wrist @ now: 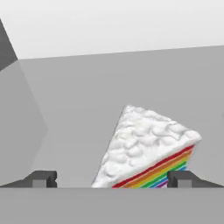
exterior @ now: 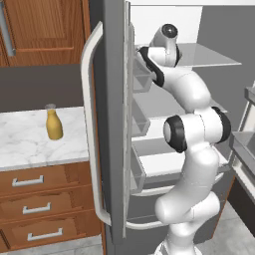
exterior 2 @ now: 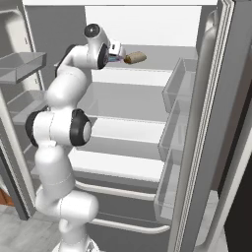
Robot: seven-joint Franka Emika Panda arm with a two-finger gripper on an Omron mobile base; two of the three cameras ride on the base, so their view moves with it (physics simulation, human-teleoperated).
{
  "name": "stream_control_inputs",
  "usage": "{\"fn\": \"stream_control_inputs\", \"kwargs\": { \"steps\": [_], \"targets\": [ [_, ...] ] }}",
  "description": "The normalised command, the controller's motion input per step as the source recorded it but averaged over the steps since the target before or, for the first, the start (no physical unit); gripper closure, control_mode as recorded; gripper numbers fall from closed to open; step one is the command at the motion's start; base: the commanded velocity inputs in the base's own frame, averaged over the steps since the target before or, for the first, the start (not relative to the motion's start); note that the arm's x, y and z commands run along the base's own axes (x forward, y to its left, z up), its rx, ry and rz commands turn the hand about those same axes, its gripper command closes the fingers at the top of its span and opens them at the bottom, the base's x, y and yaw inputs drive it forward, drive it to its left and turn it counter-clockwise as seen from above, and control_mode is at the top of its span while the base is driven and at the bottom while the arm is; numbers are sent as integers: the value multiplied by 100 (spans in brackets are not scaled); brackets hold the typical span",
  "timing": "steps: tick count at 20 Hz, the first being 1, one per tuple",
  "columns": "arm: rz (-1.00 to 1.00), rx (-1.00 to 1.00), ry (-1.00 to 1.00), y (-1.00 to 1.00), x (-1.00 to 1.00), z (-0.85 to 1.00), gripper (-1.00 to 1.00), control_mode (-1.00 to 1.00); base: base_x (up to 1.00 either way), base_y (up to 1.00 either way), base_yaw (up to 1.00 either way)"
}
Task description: Move the cake and burrito from the top shelf to the second highest shelf to make space. Then, place the pitcher from the counter on the cleared top shelf.
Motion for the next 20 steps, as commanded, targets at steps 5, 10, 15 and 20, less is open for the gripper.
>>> {"fn": "stream_control_inputs", "kwargs": {
  "steps": [5,10,15,20],
  "targets": [
    [-7,0,1,-1,52,0,-100,-100,0,0,0],
    [-9,0,3,-1,36,0,100,-100,0,0,0],
    [-10,0,3,-12,8,0,100,-100,0,0,0],
    [0,0,0,0,3,-1,100,-100,0,0,0]
  ]
}}
